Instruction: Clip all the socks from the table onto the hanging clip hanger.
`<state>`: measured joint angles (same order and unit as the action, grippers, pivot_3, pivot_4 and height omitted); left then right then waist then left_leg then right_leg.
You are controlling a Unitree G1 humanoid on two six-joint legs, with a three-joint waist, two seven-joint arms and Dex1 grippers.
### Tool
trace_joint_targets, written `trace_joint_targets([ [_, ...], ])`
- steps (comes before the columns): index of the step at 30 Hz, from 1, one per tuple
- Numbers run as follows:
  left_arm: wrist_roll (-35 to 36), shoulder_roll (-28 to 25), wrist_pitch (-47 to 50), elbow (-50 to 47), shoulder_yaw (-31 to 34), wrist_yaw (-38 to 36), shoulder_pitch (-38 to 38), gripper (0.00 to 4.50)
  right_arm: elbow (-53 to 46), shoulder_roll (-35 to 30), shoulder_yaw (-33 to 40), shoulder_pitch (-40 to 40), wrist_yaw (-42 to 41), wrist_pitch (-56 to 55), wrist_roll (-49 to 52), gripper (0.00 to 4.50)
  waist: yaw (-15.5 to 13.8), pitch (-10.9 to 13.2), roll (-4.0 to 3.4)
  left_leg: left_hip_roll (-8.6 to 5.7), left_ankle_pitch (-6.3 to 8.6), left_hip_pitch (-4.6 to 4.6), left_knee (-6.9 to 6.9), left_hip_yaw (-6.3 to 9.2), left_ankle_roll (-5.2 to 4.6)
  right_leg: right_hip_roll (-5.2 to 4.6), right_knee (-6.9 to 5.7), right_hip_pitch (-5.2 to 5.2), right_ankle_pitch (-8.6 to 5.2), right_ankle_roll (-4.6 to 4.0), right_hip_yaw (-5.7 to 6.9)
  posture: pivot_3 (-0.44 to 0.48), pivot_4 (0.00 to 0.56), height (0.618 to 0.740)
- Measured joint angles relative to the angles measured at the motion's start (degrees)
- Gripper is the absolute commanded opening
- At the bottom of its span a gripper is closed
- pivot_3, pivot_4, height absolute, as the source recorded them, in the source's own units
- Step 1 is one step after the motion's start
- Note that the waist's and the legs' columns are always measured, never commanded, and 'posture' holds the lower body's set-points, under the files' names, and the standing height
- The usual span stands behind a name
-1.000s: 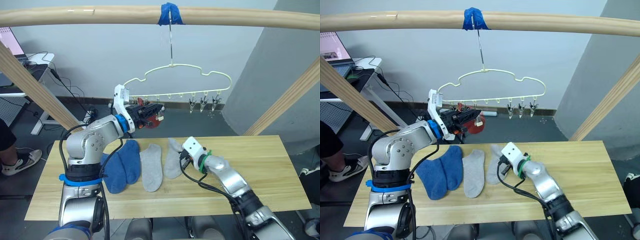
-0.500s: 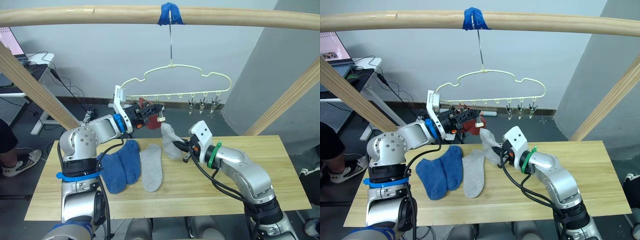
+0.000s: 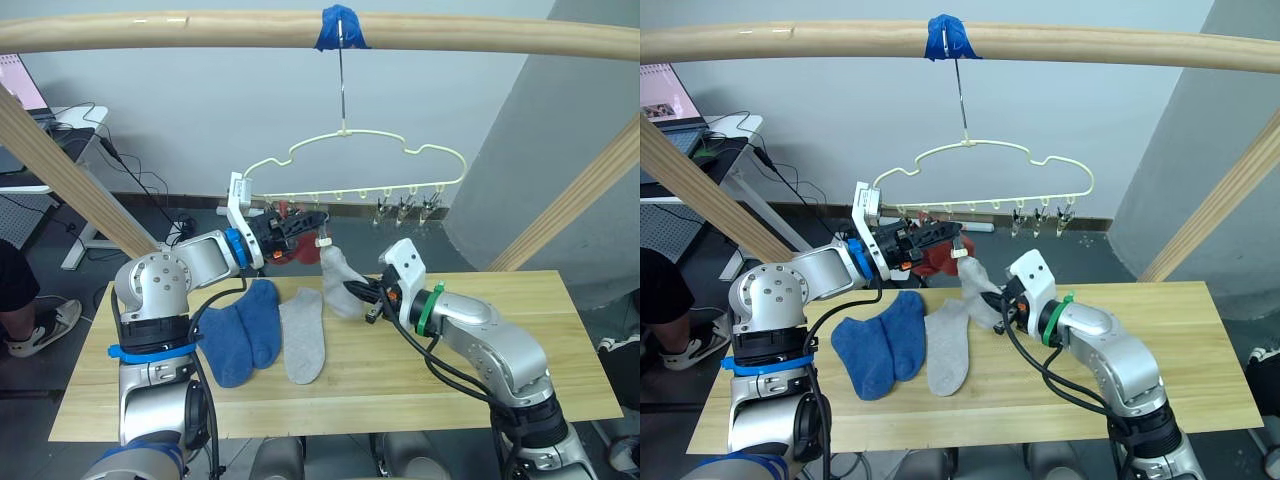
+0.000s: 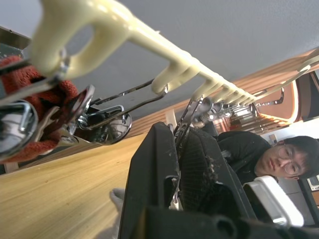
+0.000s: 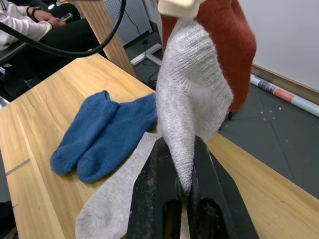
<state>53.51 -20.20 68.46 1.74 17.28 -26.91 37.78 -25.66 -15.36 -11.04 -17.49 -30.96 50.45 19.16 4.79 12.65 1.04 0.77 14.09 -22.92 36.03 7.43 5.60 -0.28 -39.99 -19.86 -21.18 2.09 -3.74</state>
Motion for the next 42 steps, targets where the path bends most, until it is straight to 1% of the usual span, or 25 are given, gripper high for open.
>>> trace_joint_targets([
  [3, 2.8, 1.2, 2.1, 3.2, 3.7, 2.4, 1.3, 0.15, -2.0, 0.5, 1.3, 0.4, -0.1, 1.9, 3.0, 0.02, 0.0, 0.0, 0.01, 0.01, 0.02, 0.00, 0.00, 0.01, -0.04, 0.01, -0.01, -0.01, 0.00, 0.00, 0.01, -0.065, 0.224, 0.740],
  [8, 11.2, 3.7, 9.2, 7.1, 10.3, 8.1, 1.7, 0.15, -3.5, 2.7, 3.3, 0.6, 0.2, 3.8, 8.3, 0.02, 0.0, 0.1, 0.10, 0.01, 0.10, -0.02, 0.00, 0.02, -0.17, 0.00, 0.00, -0.02, 0.00, 0.00, 0.01, -0.076, 0.230, 0.740],
  [12, 16.0, 3.9, 12.2, 8.1, 12.9, 12.1, 1.9, 0.15, -3.6, 2.7, 4.3, 0.6, 1.2, 4.2, 10.4, 0.02, 0.0, 0.2, 0.18, 0.01, 0.10, -0.02, 0.01, 0.03, -0.19, 0.00, -0.01, -0.03, 0.00, 0.00, 0.01, -0.077, 0.230, 0.740],
  [18, 19.3, 4.1, 12.7, 9.0, 13.2, 15.9, 2.6, 0.15, -3.6, 2.5, 5.1, 0.6, 2.8, 4.4, 11.7, 0.02, 0.0, 0.2, 0.18, 0.01, 0.02, -0.02, -0.01, -0.01, -0.03, 0.00, 0.00, -0.06, 0.00, 0.00, -0.01, -0.080, 0.231, 0.740],
  [23, 20.8, 4.1, 12.3, 9.3, 13.2, 17.3, 2.6, 0.15, -3.6, 2.4, 5.4, 0.6, 3.7, 4.8, 13.1, 0.02, 0.0, 0.3, 0.25, 0.01, 0.00, -0.03, -0.01, -0.02, 0.00, 0.00, 0.00, -0.07, 0.00, 0.00, -0.02, -0.080, 0.232, 0.740],
  [34, 22.3, 3.9, 12.0, 9.3, 12.2, 17.9, 2.5, 0.15, -3.2, 2.2, 6.7, 0.5, 5.2, 5.6, 16.1, 0.02, 0.0, 0.5, 0.35, 0.01, 0.00, -0.06, -0.03, -0.05, 0.00, 0.00, 0.01, -0.11, 0.00, 0.00, -0.05, -0.074, 0.234, 0.740],
  [42, 22.8, 2.7, 11.1, 8.4, 11.0, 17.3, 2.0, 0.15, -2.7, 2.7, 8.1, -0.9, 6.6, 6.5, 18.7, 0.02, 0.0, 0.8, 0.34, 0.01, 0.00, -0.07, -0.03, -0.06, 0.01, 0.00, 0.00, -0.13, 0.00, 0.00, -0.06, -0.071, 0.234, 0.740],
])
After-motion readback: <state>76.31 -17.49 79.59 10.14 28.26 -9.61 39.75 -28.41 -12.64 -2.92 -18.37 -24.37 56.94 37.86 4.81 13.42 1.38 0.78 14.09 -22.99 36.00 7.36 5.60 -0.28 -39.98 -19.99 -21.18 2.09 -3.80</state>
